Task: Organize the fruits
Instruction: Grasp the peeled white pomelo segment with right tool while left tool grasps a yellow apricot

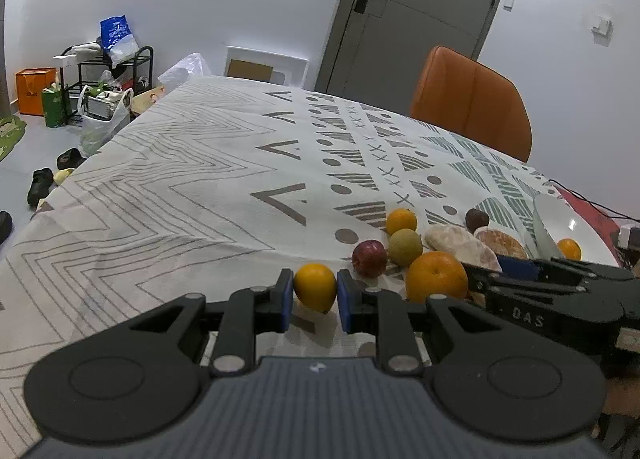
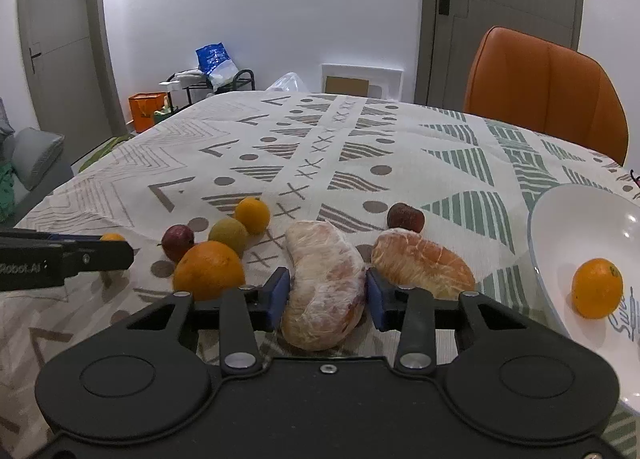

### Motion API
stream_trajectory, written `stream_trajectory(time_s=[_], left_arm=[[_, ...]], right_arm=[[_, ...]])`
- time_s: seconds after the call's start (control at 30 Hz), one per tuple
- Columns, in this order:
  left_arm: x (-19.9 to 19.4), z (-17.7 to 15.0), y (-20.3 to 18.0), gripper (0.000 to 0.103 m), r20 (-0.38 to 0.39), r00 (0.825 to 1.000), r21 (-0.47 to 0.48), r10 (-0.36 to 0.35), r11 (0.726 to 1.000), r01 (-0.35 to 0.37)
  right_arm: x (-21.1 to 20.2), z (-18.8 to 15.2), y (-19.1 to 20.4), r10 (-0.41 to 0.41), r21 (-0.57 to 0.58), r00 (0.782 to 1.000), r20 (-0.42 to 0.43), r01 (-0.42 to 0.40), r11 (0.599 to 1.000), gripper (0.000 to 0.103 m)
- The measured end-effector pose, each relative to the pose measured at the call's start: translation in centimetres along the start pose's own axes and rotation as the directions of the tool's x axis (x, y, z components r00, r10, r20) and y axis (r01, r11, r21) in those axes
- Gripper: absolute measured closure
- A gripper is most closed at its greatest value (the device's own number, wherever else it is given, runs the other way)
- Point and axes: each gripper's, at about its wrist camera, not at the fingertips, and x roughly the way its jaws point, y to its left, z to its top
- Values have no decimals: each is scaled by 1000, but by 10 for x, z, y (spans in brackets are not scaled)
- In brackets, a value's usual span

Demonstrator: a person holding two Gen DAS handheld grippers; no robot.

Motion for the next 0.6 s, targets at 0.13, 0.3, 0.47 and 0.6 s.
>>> stream_trajectory(time_s=[0.13, 0.3, 0.47, 0.6], left_arm=[[-7, 1, -2, 82, 15, 1000, -2, 0, 1000, 0], [-14, 2, -12, 82, 40, 999, 15, -11, 1000, 11], [-18, 3, -26, 82, 47, 998, 31, -37, 999, 36], [-18, 2, -37, 82, 43, 998, 39, -52, 998, 50]], right_arm=[[-10, -5, -8, 22, 43, 1000, 8, -22, 999, 65], [-28, -10, -16, 18, 68, 999, 45, -21, 997, 66], [-41, -12, -25, 36, 96, 997, 63, -42, 995, 85], [-44, -16, -30, 37, 104, 997, 63, -43, 994, 86]])
